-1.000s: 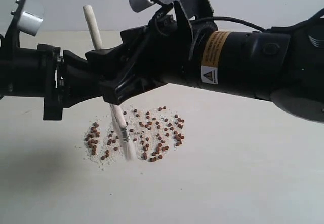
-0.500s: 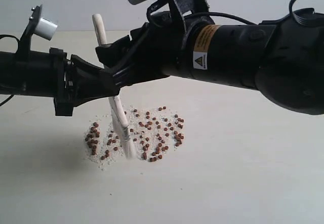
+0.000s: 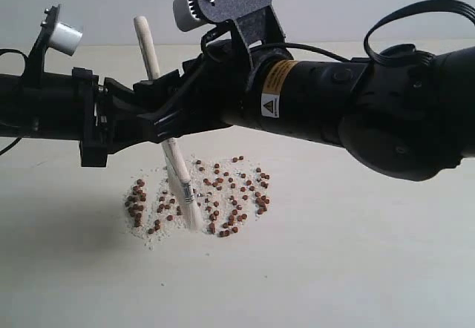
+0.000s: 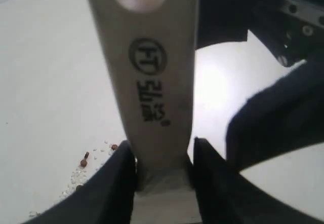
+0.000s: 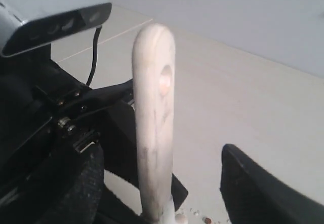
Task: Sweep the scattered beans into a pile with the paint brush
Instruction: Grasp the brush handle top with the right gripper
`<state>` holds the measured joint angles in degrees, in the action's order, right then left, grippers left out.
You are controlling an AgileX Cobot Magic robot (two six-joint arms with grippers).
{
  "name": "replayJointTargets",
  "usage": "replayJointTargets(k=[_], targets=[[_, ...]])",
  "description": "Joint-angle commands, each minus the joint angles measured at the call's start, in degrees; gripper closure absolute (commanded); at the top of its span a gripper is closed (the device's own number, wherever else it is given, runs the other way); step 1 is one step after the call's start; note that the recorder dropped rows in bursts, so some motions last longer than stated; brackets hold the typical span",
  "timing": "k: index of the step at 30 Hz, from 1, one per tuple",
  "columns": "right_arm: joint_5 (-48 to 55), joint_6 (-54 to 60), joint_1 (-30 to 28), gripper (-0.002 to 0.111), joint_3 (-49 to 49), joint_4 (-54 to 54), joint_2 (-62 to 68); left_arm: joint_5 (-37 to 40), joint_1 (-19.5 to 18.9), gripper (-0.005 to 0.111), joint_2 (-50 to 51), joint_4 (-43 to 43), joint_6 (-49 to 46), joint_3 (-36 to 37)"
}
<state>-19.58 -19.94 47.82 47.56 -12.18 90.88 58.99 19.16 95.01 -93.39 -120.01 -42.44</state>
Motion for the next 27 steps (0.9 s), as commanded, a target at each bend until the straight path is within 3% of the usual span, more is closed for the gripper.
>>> replayJointTargets(k=[1,27], targets=[[-1.3,2.9,-0.3,0.046,1.8,3.4,0.3,1.3,0.3,0.107,0.4,-1.3,0.0,-0.4],[-2.7,5.3,-0.3,0.050,4.4,6.2,4.4,2.4,0.3,0.107,0.4,-1.3,0.0,-0.4]])
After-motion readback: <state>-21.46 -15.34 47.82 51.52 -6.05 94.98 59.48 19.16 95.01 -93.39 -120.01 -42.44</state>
